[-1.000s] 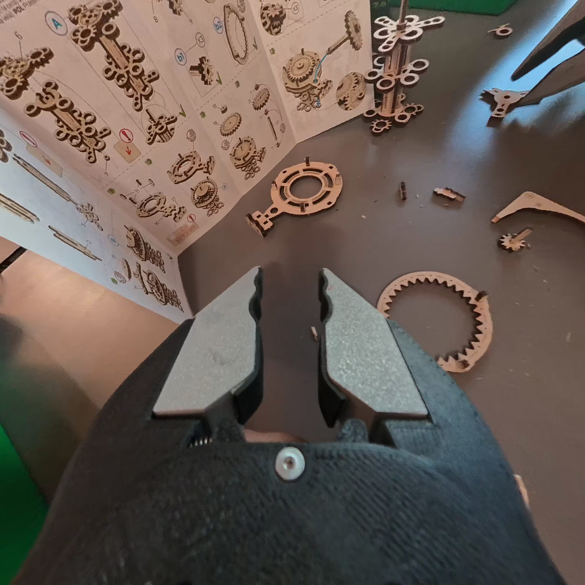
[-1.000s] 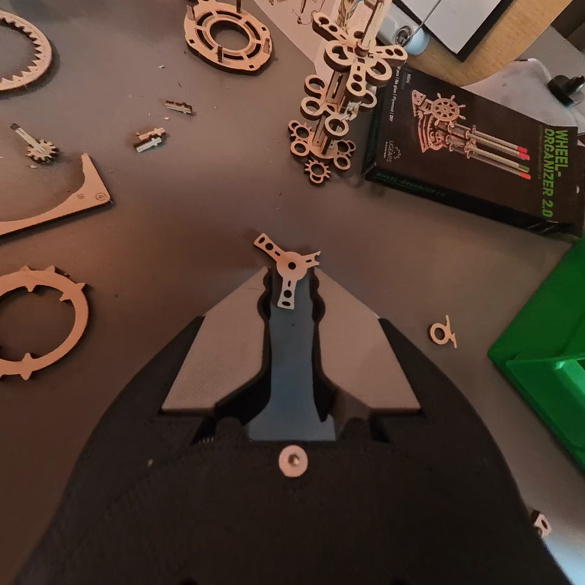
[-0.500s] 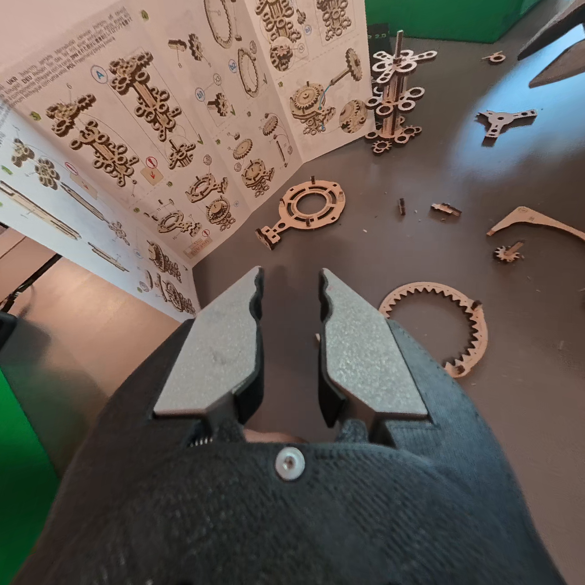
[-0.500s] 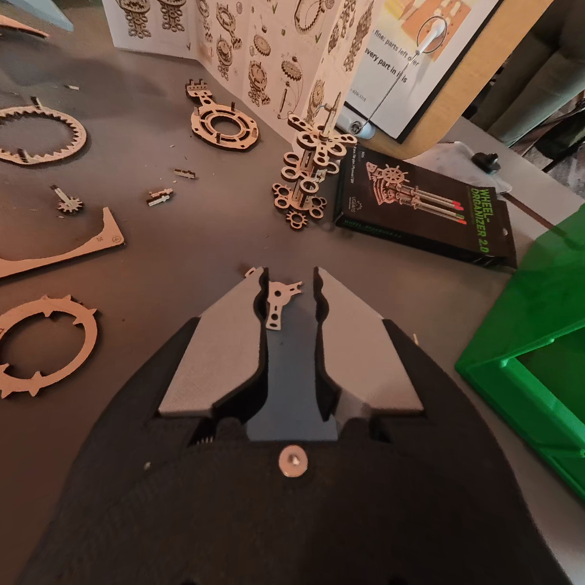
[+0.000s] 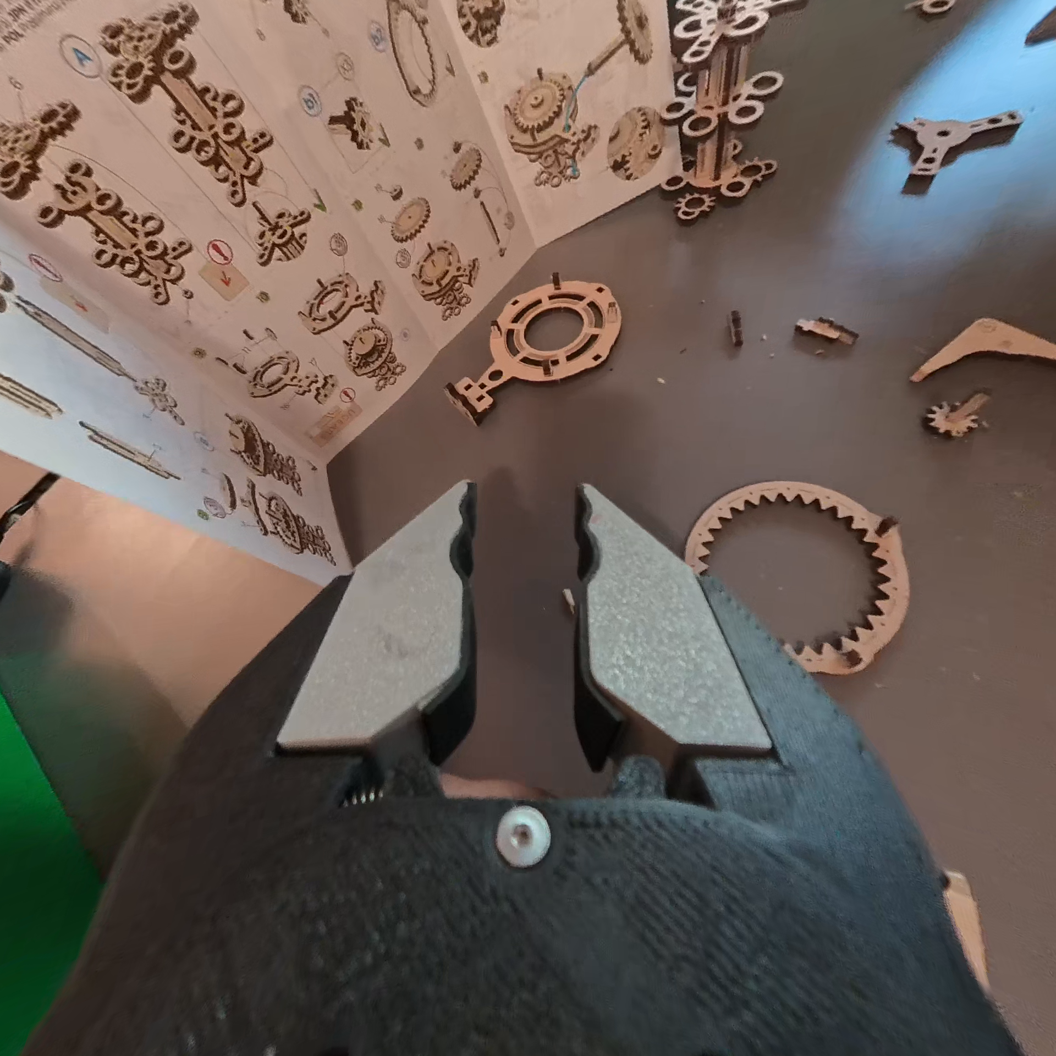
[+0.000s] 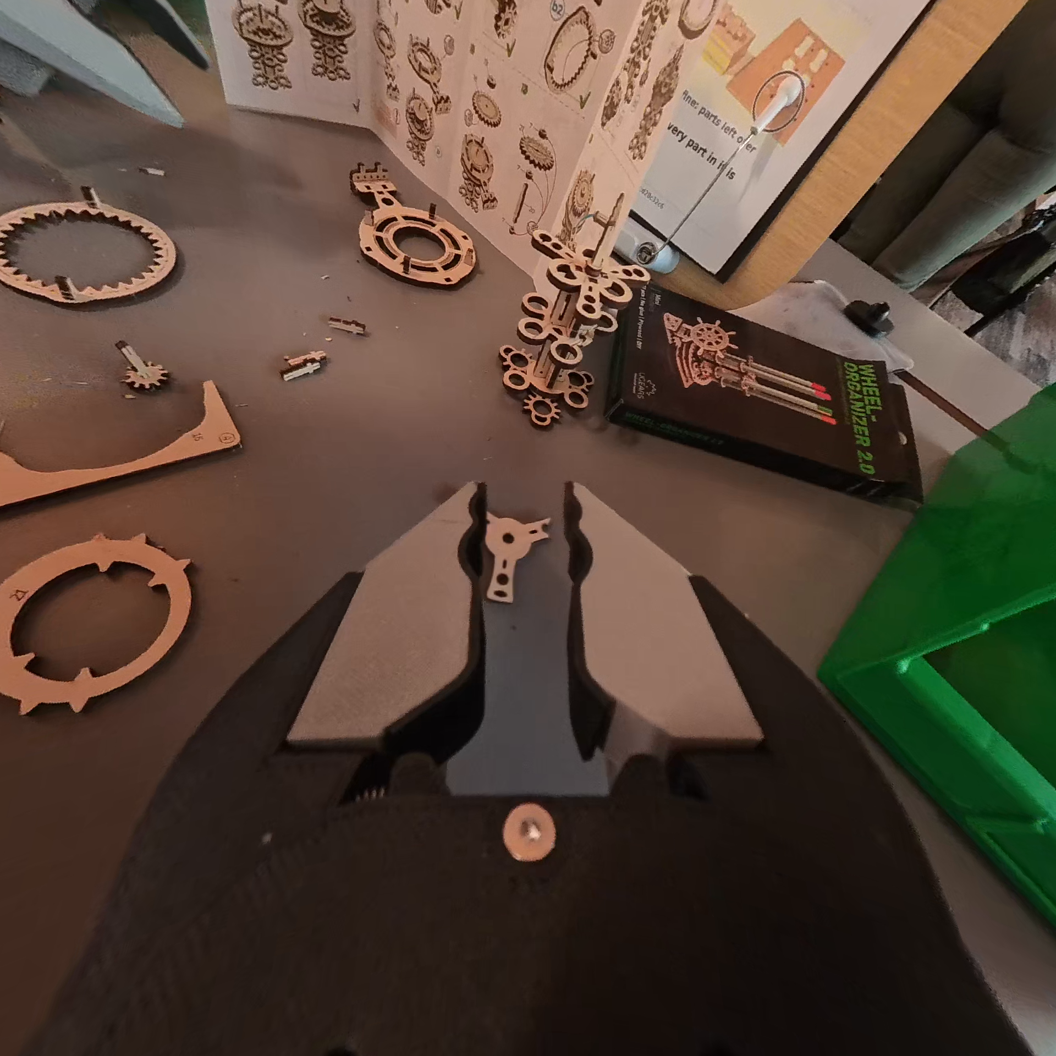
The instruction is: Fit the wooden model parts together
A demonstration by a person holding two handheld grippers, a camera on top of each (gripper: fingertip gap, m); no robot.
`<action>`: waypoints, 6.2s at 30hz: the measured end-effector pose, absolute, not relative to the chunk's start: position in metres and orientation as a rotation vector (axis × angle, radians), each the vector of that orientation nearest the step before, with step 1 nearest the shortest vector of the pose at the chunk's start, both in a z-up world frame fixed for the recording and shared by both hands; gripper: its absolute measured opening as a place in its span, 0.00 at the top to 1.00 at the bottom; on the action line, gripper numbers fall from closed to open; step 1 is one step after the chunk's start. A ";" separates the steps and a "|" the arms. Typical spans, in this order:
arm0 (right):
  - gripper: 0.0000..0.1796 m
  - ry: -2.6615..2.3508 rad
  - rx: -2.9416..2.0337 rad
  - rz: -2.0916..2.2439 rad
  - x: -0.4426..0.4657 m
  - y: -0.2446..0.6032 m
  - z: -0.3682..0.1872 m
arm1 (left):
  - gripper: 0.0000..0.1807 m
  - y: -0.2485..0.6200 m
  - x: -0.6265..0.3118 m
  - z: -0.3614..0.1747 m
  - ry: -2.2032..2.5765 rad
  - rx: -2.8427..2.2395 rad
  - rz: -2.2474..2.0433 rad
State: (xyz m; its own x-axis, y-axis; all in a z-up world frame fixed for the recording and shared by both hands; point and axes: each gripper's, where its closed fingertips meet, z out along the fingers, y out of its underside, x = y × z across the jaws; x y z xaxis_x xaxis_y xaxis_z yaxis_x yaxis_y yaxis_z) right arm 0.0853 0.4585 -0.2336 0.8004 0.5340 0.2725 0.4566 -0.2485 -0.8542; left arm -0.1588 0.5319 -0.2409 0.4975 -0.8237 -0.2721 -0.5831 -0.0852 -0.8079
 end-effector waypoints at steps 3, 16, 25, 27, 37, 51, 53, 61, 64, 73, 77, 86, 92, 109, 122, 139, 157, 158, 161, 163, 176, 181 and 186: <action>0.87 -0.712 -1.884 0.143 0.088 0.459 -0.231 | 0.83 0.534 -0.160 -0.240 1.178 -1.780 -0.316; 0.87 -0.694 -1.917 0.065 0.092 0.464 -0.236 | 0.83 0.530 -0.159 -0.226 1.160 -1.732 -0.330; 0.87 -0.693 -1.920 0.061 0.094 0.465 -0.236 | 0.83 0.532 -0.160 -0.220 1.130 -1.734 -0.350; 0.87 -0.694 -1.913 0.075 0.093 0.464 -0.235 | 0.83 0.532 -0.160 -0.223 1.125 -1.746 -0.360; 0.85 -0.723 -1.908 0.079 0.087 0.459 -0.236 | 0.83 0.532 -0.153 -0.226 1.115 -1.720 -0.340; 0.85 -0.739 -1.897 0.078 0.083 0.456 -0.236 | 0.83 0.525 -0.155 -0.198 0.974 -1.682 -0.455; 0.84 -0.740 -1.892 0.082 0.082 0.456 -0.235 | 0.82 0.506 -0.150 -0.182 0.960 -1.654 -0.538; 0.84 -0.720 -1.863 0.077 0.084 0.453 -0.228 | 0.79 0.410 -0.230 -0.120 0.953 -1.566 -0.675; 0.84 -0.707 -1.840 0.099 0.083 0.451 -0.222 | 0.79 0.398 -0.318 -0.132 0.852 -1.662 -0.520; 0.84 -0.726 -1.824 0.120 0.075 0.447 -0.220 | 0.75 0.344 -0.463 -0.237 0.809 -2.053 -0.176; 0.84 -0.733 -1.832 0.120 0.074 0.447 -0.222 | 0.75 0.348 -0.479 -0.267 0.828 -2.142 -0.088; 0.84 -0.730 -1.840 0.135 0.073 0.448 -0.224 | 0.83 0.354 -0.495 -0.275 0.827 -2.182 -0.066; 0.84 -0.736 -1.848 0.127 0.073 0.449 -0.225 | 0.97 0.349 -0.496 -0.275 0.837 -2.161 -0.135; 0.84 -0.745 -1.716 0.321 0.040 0.441 -0.189 | 0.99 0.348 -0.466 -0.219 1.091 -1.761 0.103; 0.68 -1.347 -1.498 1.106 -0.213 0.386 -0.116 | 0.99 0.327 -0.368 -0.133 1.724 -1.077 0.596; 1.00 -1.420 -1.302 0.737 -0.238 0.402 -0.105 | 0.90 0.347 -0.326 -0.121 1.204 -1.423 -0.078; 0.98 -1.260 -1.069 -0.743 -0.209 0.412 -0.181 | 0.97 0.402 -0.226 -0.167 0.389 -1.733 -1.188; 0.91 -1.288 -1.135 -0.702 -0.209 0.415 -0.192 | 1.00 0.401 -0.224 -0.167 0.440 -1.734 -1.212; 0.85 -1.377 -1.255 -0.499 -0.213 0.403 -0.213 | 1.00 0.402 -0.224 -0.173 0.690 -1.811 -1.171; 0.82 -1.386 -1.327 -0.300 -0.210 0.389 -0.207 | 1.00 0.406 -0.228 -0.168 0.824 -1.839 -1.134; 0.95 -1.191 -1.638 0.922 -0.187 0.417 -0.145 | 0.98 0.422 -0.203 -0.115 1.296 -1.822 -1.110; 1.00 -1.022 -1.634 1.210 -0.176 0.433 -0.146 | 0.84 0.440 -0.202 -0.149 1.204 -1.860 -1.096; 1.00 -0.925 -1.653 1.483 -0.167 0.444 -0.150 | 0.95 0.450 -0.182 -0.153 1.185 -1.698 -1.180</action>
